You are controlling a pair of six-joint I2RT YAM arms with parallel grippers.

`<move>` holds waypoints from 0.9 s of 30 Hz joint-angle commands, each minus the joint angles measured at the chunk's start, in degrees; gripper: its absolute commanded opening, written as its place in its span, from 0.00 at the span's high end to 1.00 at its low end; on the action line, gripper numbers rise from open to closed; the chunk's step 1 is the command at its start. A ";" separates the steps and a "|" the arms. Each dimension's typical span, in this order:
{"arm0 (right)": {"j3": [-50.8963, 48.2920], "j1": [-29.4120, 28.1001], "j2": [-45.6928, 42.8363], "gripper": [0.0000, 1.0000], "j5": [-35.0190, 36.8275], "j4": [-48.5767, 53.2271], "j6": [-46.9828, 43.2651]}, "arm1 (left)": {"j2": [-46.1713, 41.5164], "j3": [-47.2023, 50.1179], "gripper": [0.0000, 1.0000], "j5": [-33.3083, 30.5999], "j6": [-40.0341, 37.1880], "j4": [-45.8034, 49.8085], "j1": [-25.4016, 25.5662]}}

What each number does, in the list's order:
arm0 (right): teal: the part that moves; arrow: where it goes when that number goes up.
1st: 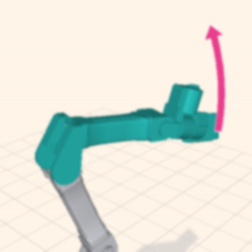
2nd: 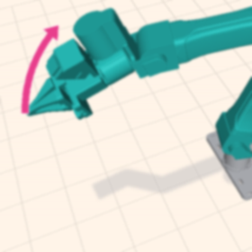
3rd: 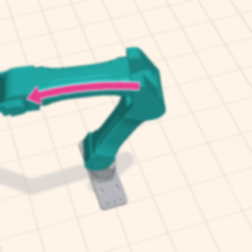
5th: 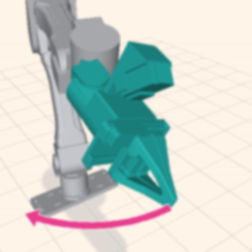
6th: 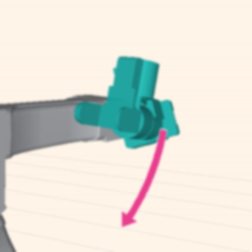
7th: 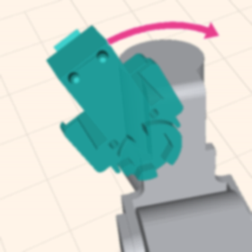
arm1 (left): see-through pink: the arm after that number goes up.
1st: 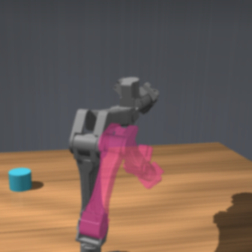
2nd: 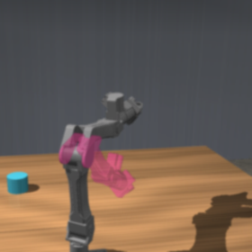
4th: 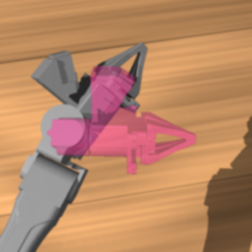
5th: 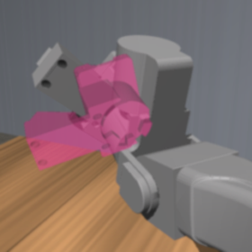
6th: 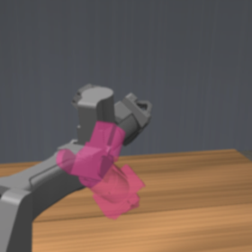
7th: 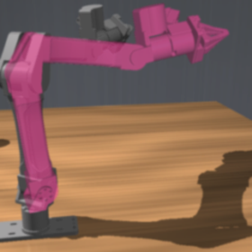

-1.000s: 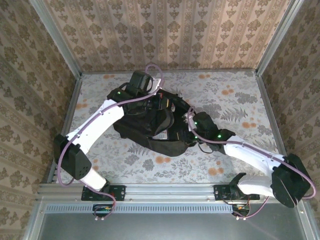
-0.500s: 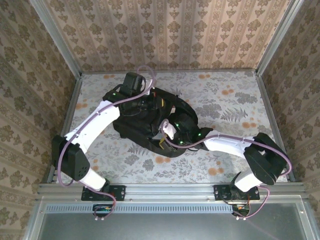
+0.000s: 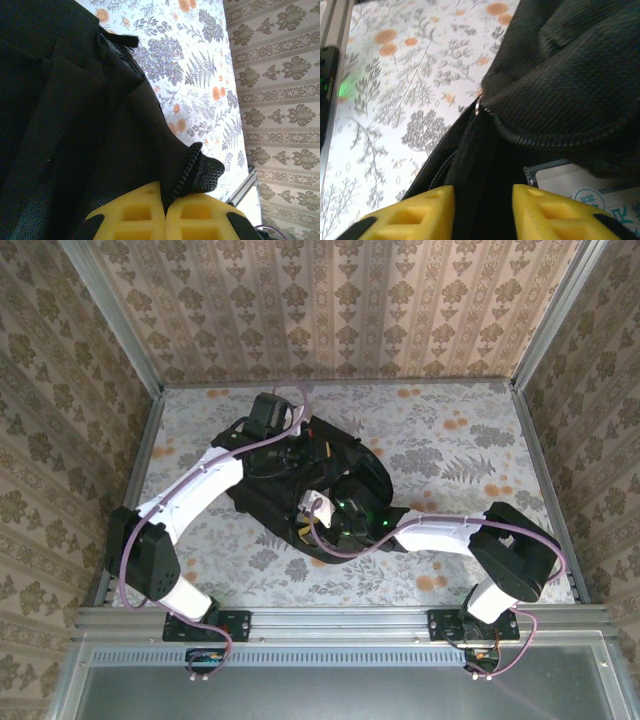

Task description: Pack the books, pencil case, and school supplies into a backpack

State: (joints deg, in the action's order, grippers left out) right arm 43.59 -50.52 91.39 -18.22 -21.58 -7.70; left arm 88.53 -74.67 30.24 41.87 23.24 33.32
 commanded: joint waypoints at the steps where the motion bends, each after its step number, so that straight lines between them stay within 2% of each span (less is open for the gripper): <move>1: -1.40 -0.39 0.74 0.70 1.09 -9.51 2.78 | 0.12 1.19 1.00 -0.07 2.11 -3.40 -0.18; 4: -0.20 -0.45 2.30 0.71 -1.32 -9.60 4.74 | 0.49 1.81 1.00 0.39 2.73 -4.20 -0.27; 8: 0.10 -0.39 3.70 0.75 -0.97 -11.17 6.69 | 0.51 1.94 1.00 0.68 3.05 -4.61 -0.36; 16: -3.47 0.68 -0.64 0.77 -3.16 -13.30 9.63 | 0.04 2.58 1.00 1.35 2.78 -4.29 -1.15; 22: -1.42 3.44 1.95 0.76 -12.88 -15.36 18.91 | -0.13 3.25 1.00 1.97 2.83 -4.70 -1.68; 27: 3.20 3.75 6.27 0.69 -19.62 -13.62 25.53 | -0.24 3.48 1.00 2.02 2.94 -4.71 -1.77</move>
State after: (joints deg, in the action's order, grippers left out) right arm 43.38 -47.20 95.57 -31.22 -34.22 11.60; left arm 88.55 -71.85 31.31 44.21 19.68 31.73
